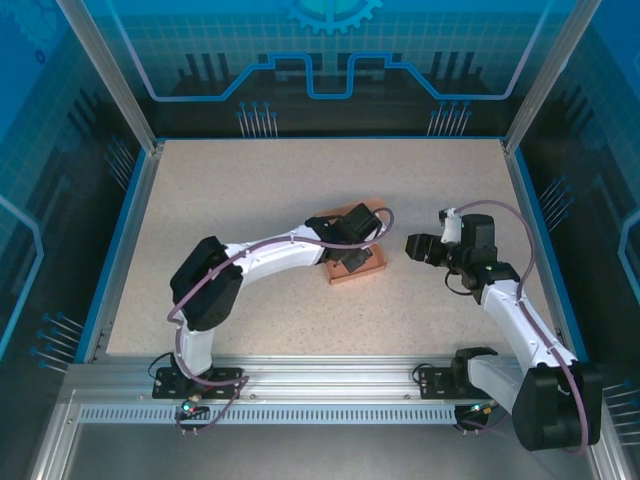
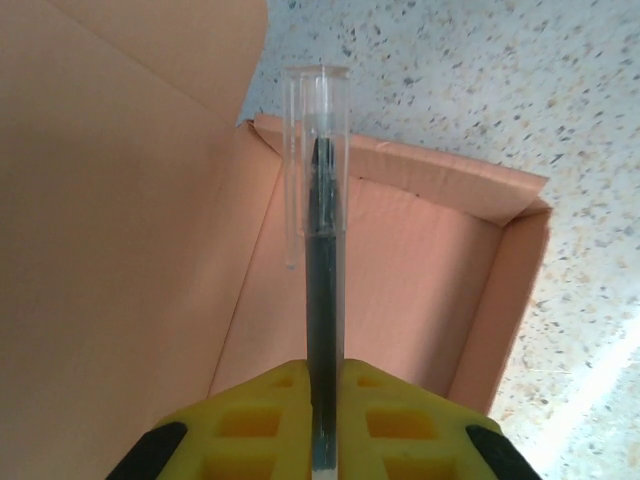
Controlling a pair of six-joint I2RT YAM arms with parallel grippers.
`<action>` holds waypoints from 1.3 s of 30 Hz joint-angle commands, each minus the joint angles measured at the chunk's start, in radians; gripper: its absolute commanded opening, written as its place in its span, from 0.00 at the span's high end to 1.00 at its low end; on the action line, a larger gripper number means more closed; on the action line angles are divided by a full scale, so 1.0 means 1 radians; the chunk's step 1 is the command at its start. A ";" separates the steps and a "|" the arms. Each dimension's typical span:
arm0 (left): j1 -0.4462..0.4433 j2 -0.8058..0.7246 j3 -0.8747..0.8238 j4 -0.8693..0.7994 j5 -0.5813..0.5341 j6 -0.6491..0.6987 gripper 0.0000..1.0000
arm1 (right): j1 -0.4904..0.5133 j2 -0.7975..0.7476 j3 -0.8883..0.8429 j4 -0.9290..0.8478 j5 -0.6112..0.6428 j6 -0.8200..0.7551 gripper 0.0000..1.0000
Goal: Fold the paper box
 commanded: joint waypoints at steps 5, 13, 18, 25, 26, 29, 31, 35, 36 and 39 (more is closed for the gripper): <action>-0.003 0.101 0.075 -0.087 -0.086 0.025 0.87 | -0.013 0.010 -0.010 0.014 -0.020 0.007 0.31; -0.001 0.119 0.093 -0.109 -0.099 0.020 0.80 | -0.013 0.014 -0.006 0.016 -0.024 0.011 0.31; -0.001 0.103 0.091 -0.107 -0.094 0.014 0.70 | -0.006 0.016 -0.004 0.022 -0.025 0.028 0.31; -0.001 -0.031 0.012 -0.055 -0.023 -0.011 0.59 | 0.071 0.029 0.028 0.031 0.056 0.017 0.31; -0.001 -0.070 -0.015 -0.035 -0.006 -0.017 0.57 | 0.091 0.037 0.038 0.033 0.077 0.008 0.31; 0.000 -0.188 -0.096 0.031 0.041 -0.044 0.53 | 0.151 0.069 0.071 0.035 0.137 -0.027 0.30; 0.002 -0.265 -0.149 0.077 0.055 -0.070 0.52 | 0.183 0.096 0.096 0.036 0.173 -0.047 0.30; 0.022 -0.411 -0.272 0.168 0.061 -0.137 0.49 | 0.231 0.163 0.137 0.030 0.221 -0.068 0.30; 0.032 -0.443 -0.298 0.185 0.060 -0.159 0.49 | 0.236 0.181 0.138 0.028 0.231 -0.065 0.30; 0.083 -0.552 -0.406 0.248 0.069 -0.234 0.47 | 0.239 0.251 0.141 0.028 0.203 -0.043 0.30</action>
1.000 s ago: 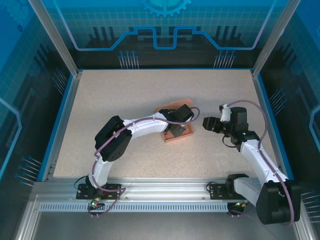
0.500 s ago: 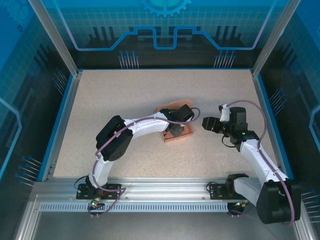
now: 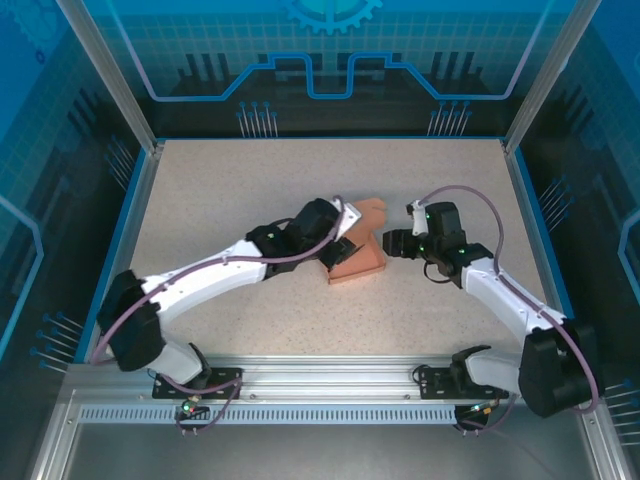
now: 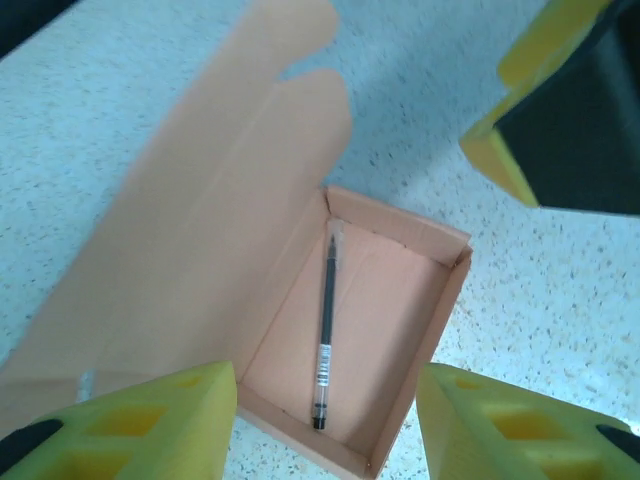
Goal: Fold the paper box
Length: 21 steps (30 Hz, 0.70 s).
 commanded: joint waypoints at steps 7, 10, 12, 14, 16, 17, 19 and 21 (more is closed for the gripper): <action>0.222 -0.277 -0.299 0.213 0.131 -0.297 0.37 | 0.016 0.211 0.007 0.096 -0.150 0.048 0.30; 0.281 -0.310 -0.338 0.216 0.137 -0.329 0.33 | 0.029 0.241 -0.019 0.152 -0.197 0.069 0.30; 0.316 -0.311 -0.350 0.211 0.144 -0.348 0.30 | 0.041 0.259 -0.032 0.185 -0.227 0.086 0.31; 0.350 -0.305 -0.373 0.221 0.161 -0.366 0.27 | 0.059 0.277 -0.042 0.216 -0.249 0.107 0.31; 0.378 -0.301 -0.390 0.231 0.173 -0.381 0.25 | 0.082 0.290 -0.047 0.234 -0.244 0.131 0.33; 0.388 -0.298 -0.398 0.239 0.180 -0.386 0.25 | 0.094 0.291 -0.053 0.246 -0.236 0.143 0.33; 0.406 -0.291 -0.411 0.257 0.192 -0.388 0.24 | 0.118 0.290 -0.063 0.268 -0.223 0.163 0.33; 0.414 -0.272 -0.416 0.279 0.211 -0.382 0.23 | 0.134 0.286 -0.065 0.276 -0.214 0.170 0.33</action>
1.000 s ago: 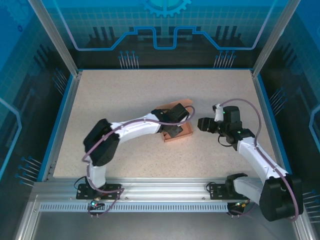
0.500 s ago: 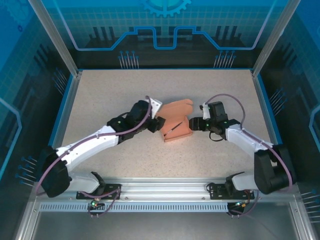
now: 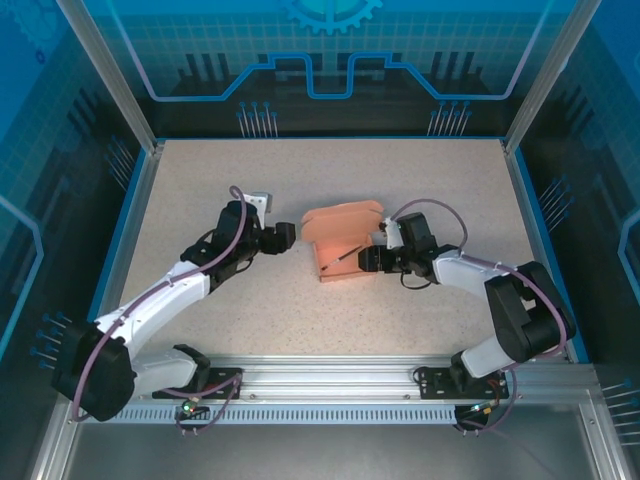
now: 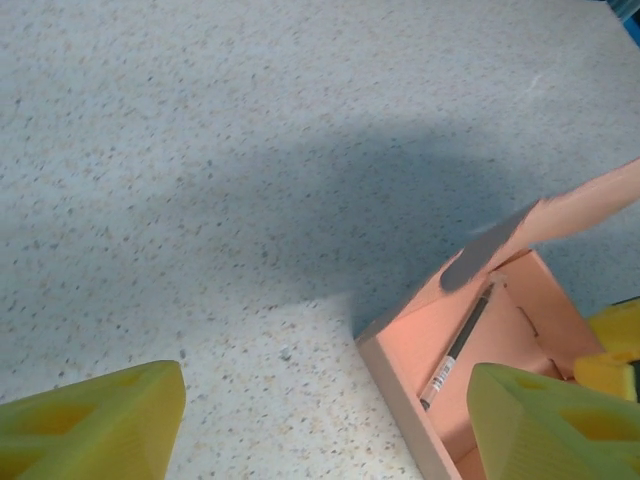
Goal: Fold the paper box
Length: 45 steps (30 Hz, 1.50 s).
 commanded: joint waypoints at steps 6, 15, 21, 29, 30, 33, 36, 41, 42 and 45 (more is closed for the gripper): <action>0.018 0.092 -0.034 0.164 0.136 0.027 0.21 | 0.016 -0.088 0.004 -0.020 0.117 -0.035 0.33; 0.057 0.201 -0.063 0.372 0.245 0.208 0.18 | -0.069 -0.202 0.079 -0.078 0.259 -0.312 0.34; 0.059 0.274 -0.050 0.434 0.269 0.289 0.20 | -0.068 -0.150 0.116 -0.024 0.229 -0.432 0.35; 0.059 0.340 -0.016 0.440 0.300 0.310 0.34 | -0.066 -0.040 0.199 -0.025 0.200 -0.478 0.41; 0.059 0.344 -0.013 0.440 0.306 0.310 0.35 | -0.066 -0.032 0.221 -0.026 0.194 -0.478 0.42; 0.058 0.357 -0.002 0.440 0.328 0.315 0.42 | -0.066 -0.010 0.236 -0.015 0.176 -0.480 0.46; 0.058 0.373 0.021 0.421 0.340 0.322 0.48 | -0.066 0.011 0.246 -0.014 0.165 -0.480 0.51; 0.058 0.393 0.050 0.395 0.355 0.326 0.59 | -0.064 0.026 0.250 -0.010 0.152 -0.478 0.60; 0.057 0.395 0.057 0.386 0.361 0.329 0.60 | -0.064 0.028 0.250 -0.011 0.151 -0.477 0.61; 0.056 0.395 0.063 0.371 0.361 0.331 0.66 | -0.063 0.028 0.244 -0.007 0.153 -0.475 0.64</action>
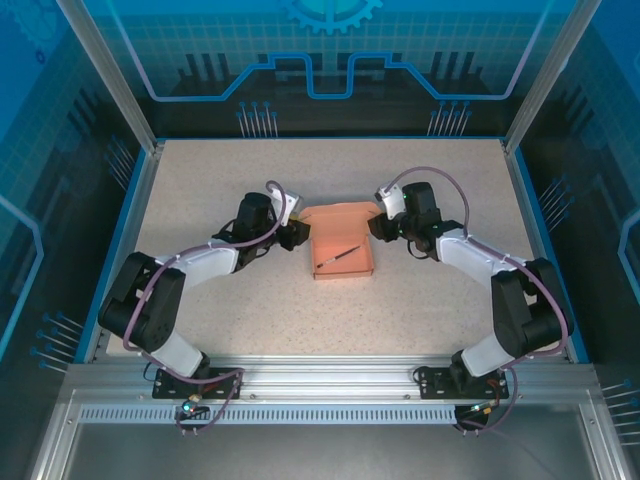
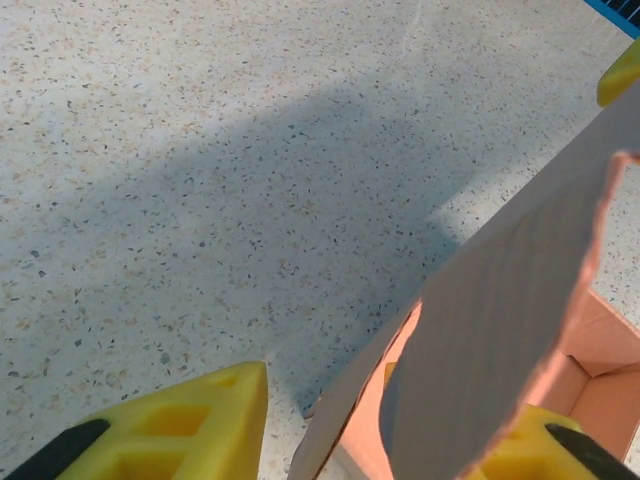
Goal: Fold the paper box
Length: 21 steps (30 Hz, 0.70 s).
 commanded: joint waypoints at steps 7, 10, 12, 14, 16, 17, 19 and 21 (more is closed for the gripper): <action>-0.001 0.006 0.039 -0.064 0.027 0.031 0.80 | 0.006 0.001 0.013 0.022 -0.025 0.002 0.77; -0.006 0.006 0.042 -0.068 0.021 0.031 0.84 | 0.014 -0.005 0.009 0.023 -0.024 0.005 0.81; -0.015 0.006 0.044 -0.070 0.004 0.032 0.85 | 0.020 -0.012 0.003 0.028 -0.017 0.009 0.83; -0.031 0.006 0.049 -0.073 -0.022 0.037 0.87 | 0.030 -0.021 0.000 0.031 -0.005 0.014 0.86; -0.051 0.006 0.057 -0.076 -0.067 0.037 0.89 | 0.046 -0.028 0.000 0.031 0.015 0.024 0.87; -0.061 0.006 0.057 -0.075 -0.086 0.035 0.89 | 0.054 -0.030 0.001 0.031 0.027 0.030 0.88; -0.081 0.006 0.063 -0.070 -0.146 0.012 0.91 | 0.075 -0.034 0.002 0.031 0.067 0.049 0.90; -0.100 0.004 0.067 -0.062 -0.192 -0.014 0.92 | 0.094 -0.038 0.003 0.029 0.120 0.080 0.92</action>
